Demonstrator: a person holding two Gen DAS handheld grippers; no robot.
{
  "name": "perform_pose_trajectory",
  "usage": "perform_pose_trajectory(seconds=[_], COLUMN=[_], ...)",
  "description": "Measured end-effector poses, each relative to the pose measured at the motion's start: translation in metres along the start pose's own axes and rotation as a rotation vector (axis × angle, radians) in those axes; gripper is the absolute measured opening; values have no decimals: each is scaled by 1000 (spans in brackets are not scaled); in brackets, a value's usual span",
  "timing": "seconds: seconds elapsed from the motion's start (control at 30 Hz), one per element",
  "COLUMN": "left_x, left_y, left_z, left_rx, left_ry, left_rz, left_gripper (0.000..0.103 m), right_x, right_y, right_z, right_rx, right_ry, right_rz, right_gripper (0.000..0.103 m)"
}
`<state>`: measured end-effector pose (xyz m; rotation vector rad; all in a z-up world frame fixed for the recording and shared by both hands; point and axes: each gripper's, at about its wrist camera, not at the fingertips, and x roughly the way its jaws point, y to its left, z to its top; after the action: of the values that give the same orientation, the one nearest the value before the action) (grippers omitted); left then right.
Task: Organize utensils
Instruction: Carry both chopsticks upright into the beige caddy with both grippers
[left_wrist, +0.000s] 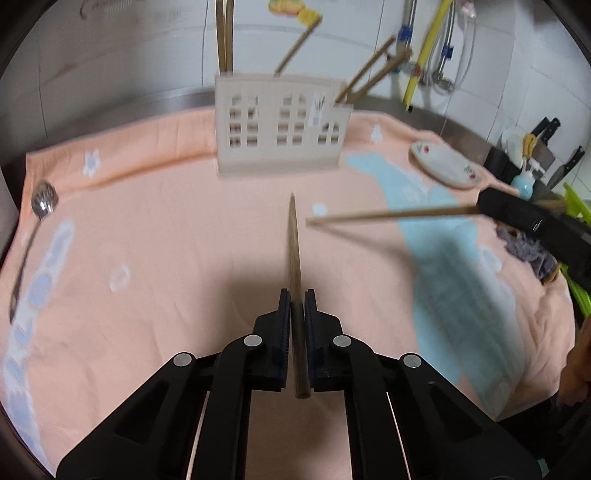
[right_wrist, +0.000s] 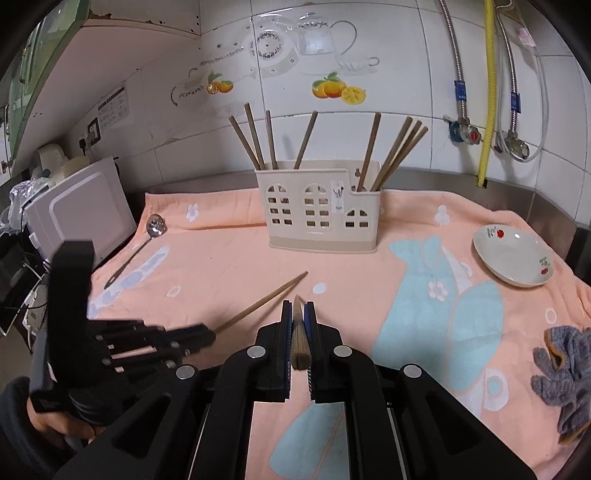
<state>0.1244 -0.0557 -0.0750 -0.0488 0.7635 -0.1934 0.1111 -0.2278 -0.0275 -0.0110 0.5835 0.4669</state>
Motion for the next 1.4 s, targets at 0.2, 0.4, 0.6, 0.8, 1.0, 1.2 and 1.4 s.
perform_pose_trajectory(seconds=[0.2, 0.4, 0.6, 0.8, 1.0, 1.2, 1.4], left_x=[-19, -26, -30, -34, -39, -50, -72], left_y=[8, 17, 23, 22, 20, 16, 7], left_z=[31, 55, 78, 100, 126, 160, 203], left_rx=[12, 11, 24, 62, 97, 125, 165], left_ry=[-76, -110, -135, -153, -172, -203, -272], left_rz=[-21, -49, -54, -53, -50, -55, -50], left_gripper=[6, 5, 5, 5, 5, 5, 5], right_x=[0, 1, -2, -2, -3, -9, -17], right_y=[0, -4, -11, -16, -20, -26, -34], right_z=[16, 36, 65, 94, 121, 154, 189], right_rx=[-5, -11, -34, -49, -70, -96, -127], right_ry=[-12, -10, -22, -29, -33, -57, -78], right_rz=[27, 52, 59, 67, 70, 54, 14], right_gripper=[6, 6, 6, 6, 6, 6, 6])
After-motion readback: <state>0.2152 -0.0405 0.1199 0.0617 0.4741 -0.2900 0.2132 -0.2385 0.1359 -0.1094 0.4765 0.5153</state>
